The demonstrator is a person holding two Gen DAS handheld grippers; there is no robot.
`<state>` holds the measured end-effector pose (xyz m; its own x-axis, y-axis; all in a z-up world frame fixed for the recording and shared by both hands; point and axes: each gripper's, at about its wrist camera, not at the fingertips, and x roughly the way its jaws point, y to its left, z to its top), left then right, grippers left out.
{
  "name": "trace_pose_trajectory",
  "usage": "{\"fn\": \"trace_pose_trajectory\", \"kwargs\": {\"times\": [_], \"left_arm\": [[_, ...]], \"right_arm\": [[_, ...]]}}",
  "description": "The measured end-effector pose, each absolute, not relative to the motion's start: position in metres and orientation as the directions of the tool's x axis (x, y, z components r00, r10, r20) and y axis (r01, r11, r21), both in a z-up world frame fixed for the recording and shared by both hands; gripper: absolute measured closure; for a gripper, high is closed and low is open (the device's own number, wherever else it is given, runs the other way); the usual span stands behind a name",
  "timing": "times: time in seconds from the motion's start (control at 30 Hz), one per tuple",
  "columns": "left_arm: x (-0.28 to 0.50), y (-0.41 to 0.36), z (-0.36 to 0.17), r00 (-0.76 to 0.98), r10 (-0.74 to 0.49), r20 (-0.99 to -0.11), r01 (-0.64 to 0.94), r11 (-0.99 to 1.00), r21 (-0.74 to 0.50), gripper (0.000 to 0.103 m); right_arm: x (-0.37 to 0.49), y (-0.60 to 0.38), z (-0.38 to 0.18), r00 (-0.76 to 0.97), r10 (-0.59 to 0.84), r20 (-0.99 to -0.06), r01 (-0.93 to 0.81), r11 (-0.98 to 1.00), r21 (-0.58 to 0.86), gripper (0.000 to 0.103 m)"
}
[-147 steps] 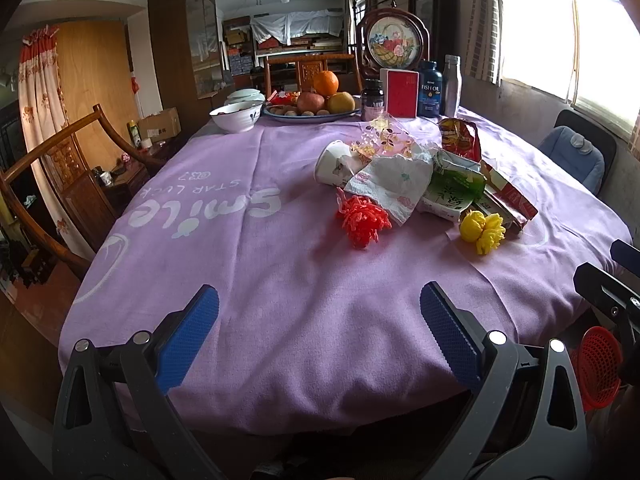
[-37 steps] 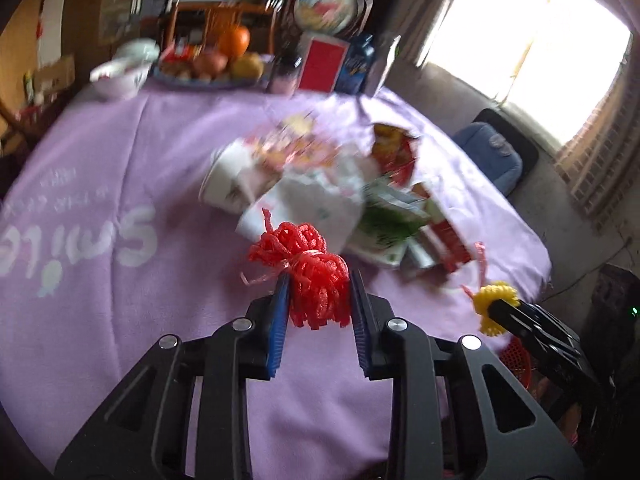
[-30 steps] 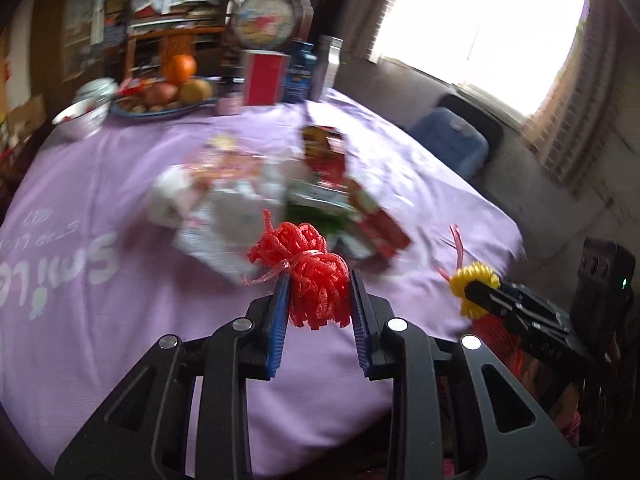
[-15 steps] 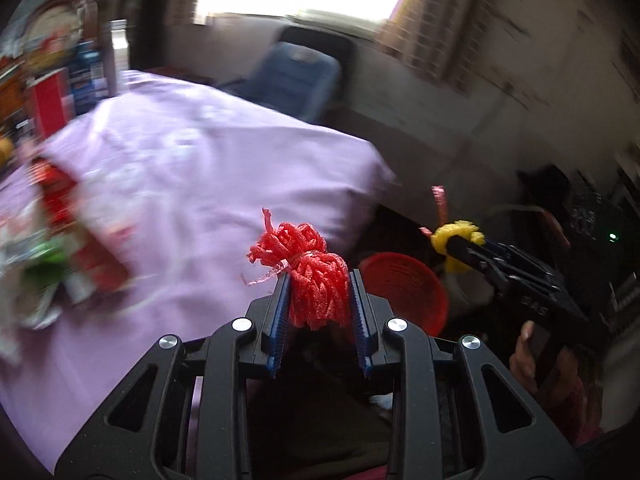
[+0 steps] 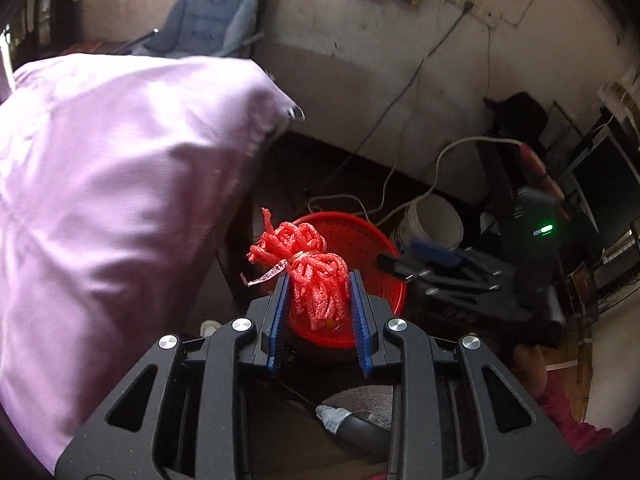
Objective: Collect trash
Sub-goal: 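Carry both nets to the red wastebasket and open both tools to drop them, then return to the table and grasp the white paper cup with the left tool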
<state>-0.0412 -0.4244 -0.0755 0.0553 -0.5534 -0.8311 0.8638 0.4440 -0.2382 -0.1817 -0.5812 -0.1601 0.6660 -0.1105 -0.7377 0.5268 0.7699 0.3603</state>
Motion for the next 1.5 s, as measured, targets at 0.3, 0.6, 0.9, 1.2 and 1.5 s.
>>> {"fn": "trace_pose_trajectory", "kwargs": {"times": [0.3,0.6,0.9,1.2,1.5], "left_arm": [[-0.054,-0.485,-0.108,-0.03,-0.492,-0.87,0.898,0.369,-0.24,0.072],[-0.053,-0.484,-0.097,0.022,-0.513,-0.858,0.896,0.39,-0.211,0.025],[-0.05,-0.454,-0.069,0.209,-0.525,-0.825,0.878,0.472,-0.078,0.014],[-0.043,-0.398,-0.04,0.395,-0.513,-0.762,0.799,0.602,0.008,0.009],[-0.041,-0.314,-0.012,0.596,-0.449,-0.666,0.664,0.741,0.095,0.007]], "right_arm": [[-0.219,-0.623,-0.158,0.684,-0.226,-0.694,0.624,0.674,0.395,0.016],[-0.218,-0.628,-0.15,0.695,-0.227,-0.682,0.623,0.664,0.414,0.015],[-0.206,-0.603,-0.131,0.722,-0.212,-0.659,0.577,0.71,0.403,0.007],[-0.194,-0.561,-0.095,0.737,-0.252,-0.628,0.537,0.783,0.316,0.006],[-0.182,-0.49,-0.05,0.77,-0.316,-0.555,0.464,0.873,0.147,0.006]]}}
